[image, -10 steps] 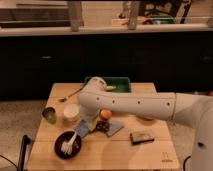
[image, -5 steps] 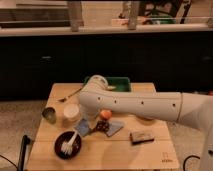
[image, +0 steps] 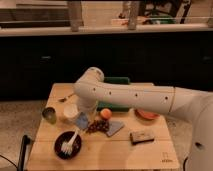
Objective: Place sponge in paper cup
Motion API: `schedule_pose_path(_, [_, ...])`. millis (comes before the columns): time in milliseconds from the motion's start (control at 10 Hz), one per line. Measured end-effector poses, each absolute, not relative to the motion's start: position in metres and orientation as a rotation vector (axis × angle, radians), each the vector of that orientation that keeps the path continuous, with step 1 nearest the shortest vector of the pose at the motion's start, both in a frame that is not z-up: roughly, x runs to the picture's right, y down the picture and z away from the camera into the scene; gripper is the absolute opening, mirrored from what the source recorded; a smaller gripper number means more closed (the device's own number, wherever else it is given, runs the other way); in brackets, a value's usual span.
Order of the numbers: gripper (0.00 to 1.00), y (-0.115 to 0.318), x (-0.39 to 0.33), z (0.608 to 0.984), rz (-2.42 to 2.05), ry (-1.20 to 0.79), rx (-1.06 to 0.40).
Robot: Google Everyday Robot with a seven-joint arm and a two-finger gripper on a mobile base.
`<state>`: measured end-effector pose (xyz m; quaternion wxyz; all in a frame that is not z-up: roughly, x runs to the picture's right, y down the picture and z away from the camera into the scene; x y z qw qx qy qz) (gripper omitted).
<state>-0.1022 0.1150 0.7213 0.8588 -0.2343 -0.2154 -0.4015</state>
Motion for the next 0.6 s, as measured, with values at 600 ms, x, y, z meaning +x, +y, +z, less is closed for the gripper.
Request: schedule_pose_path(600, [0.0,0.079,-0.13,0.75,-0.969,-0.516,-0.518])
